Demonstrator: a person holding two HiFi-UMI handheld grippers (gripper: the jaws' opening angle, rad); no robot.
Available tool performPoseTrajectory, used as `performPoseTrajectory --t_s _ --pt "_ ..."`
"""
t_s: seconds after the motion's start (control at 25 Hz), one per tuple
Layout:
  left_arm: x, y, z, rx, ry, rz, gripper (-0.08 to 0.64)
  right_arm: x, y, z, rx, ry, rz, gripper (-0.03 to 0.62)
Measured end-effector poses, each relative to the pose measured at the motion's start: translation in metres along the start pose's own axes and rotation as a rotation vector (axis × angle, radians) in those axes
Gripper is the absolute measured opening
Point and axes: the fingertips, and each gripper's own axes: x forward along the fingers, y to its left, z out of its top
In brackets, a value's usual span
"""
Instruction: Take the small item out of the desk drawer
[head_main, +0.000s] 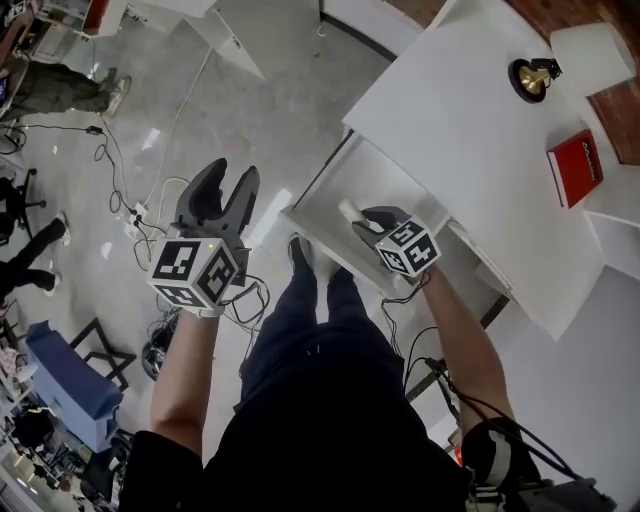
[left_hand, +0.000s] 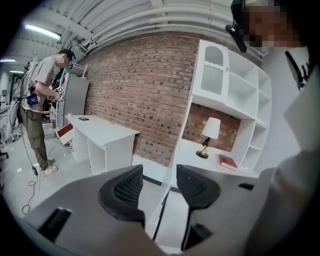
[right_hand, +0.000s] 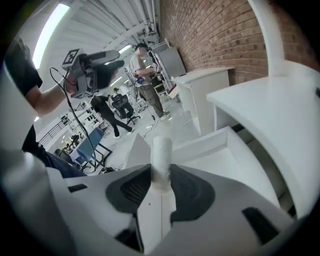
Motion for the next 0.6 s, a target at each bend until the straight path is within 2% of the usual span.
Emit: performPoseTrajectory --t_s 0.28,0.6 --pt "-0.012 -0.018 0.037 0.022 -0.070 0.005 0.207 -0.065 0.000 0.053 -0.014 -0.172 -0.127 0.121" --pt "-0.035 -0.036 0.088 0.069 -0.174 0.006 0.204 -0.145 0.013 0.129 -0.032 -0.434 -0.230 0.121"
